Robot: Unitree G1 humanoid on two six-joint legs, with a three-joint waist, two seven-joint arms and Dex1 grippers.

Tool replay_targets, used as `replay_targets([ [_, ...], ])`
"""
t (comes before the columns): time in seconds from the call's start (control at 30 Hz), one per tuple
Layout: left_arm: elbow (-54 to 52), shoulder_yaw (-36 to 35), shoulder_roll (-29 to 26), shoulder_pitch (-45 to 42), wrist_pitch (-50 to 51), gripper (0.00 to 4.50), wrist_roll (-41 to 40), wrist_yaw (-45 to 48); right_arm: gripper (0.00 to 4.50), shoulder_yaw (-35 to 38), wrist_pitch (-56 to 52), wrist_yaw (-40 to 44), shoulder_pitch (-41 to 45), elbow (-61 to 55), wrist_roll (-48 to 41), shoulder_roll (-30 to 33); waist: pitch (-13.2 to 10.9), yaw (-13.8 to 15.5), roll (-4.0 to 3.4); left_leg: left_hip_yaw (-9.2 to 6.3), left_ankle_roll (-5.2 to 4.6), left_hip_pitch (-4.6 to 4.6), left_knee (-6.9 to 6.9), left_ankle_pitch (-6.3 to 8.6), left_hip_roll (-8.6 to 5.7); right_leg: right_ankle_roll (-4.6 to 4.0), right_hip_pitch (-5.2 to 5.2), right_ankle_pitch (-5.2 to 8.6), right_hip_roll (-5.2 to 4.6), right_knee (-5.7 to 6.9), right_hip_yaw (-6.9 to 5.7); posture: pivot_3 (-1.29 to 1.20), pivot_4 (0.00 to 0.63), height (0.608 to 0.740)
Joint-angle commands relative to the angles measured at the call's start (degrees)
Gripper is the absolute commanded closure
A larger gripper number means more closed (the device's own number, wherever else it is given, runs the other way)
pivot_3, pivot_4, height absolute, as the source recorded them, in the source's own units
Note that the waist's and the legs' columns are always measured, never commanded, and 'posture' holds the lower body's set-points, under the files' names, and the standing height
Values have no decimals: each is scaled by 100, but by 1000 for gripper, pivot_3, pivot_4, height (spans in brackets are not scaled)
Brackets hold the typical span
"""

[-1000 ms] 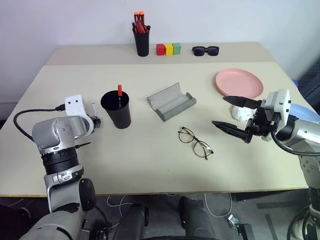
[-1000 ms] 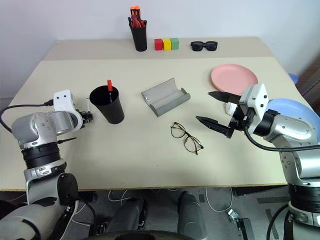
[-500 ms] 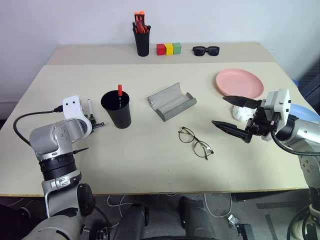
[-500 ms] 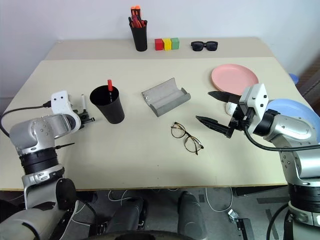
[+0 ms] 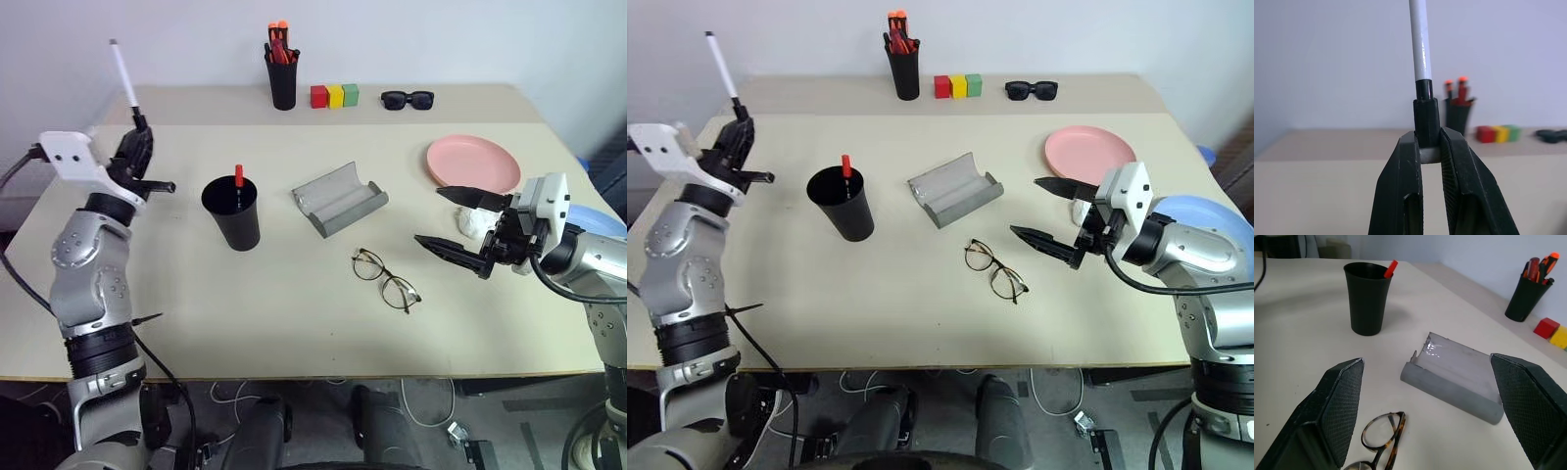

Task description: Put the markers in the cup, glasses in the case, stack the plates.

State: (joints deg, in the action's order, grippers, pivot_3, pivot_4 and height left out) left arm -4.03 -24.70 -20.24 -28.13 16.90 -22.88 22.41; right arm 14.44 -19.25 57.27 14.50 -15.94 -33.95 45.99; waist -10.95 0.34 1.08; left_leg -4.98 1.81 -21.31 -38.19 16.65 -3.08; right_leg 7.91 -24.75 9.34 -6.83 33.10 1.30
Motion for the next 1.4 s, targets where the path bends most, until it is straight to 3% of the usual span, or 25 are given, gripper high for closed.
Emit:
replay_targets([
  [0.03, -455, 248, 164, 133, 122, 4471, -437, 134, 290, 115, 53, -15, 100, -98, -42, 34, 0, 9, 0, 0, 0, 0, -1, 0, 0, 0, 1, 0, 0, 0, 0, 0, 150, 740],
  [0.43, -454, 572, 232, 261, 253, 4471, -1150, 727, 290, 195, -9, 18, -85, -286, -202, 30, 0, 16, 0, -1, -2, 2, -1, 1, 1, 0, 0, 0, 2, 3, -1, 0, 150, 740],
  [0.7, -497, 661, 17, 630, 52, 4471, -958, 880, 290, 279, -160, 58, -181, -410, -415, 34, 0, 15, 0, -1, -5, 3, 0, 2, 2, 0, 0, 1, 3, 3, -1, 0, 150, 740],
  [0.9, -459, 836, -47, 745, -167, 4471, -782, 968, 290, 645, -856, 73, -91, -636, -1704, -18, 0, 37, 0, -2, -5, 2, -1, 2, 1, -1, 2, 1, 2, 1, -1, 0, 150, 740],
  [1.23, -342, 935, -109, 916, -495, 4471, -599, 1103, 290, 754, -1128, 49, -142, -672, -2037, 55, 0, 33, 0, -2, -7, 4, -1, 3, 2, -2, 3, 2, 3, 1, -1, 0, 150, 740],
  [1.4, -257, 944, -107, 935, -622, 2182, -613, 1187, 290, 733, -1087, 38, -152, -673, -1955, 53, 0, 38, 0, -2, -7, 3, -1, 3, 2, -2, 3, 2, 3, 1, -1, 0, 150, 740],
])
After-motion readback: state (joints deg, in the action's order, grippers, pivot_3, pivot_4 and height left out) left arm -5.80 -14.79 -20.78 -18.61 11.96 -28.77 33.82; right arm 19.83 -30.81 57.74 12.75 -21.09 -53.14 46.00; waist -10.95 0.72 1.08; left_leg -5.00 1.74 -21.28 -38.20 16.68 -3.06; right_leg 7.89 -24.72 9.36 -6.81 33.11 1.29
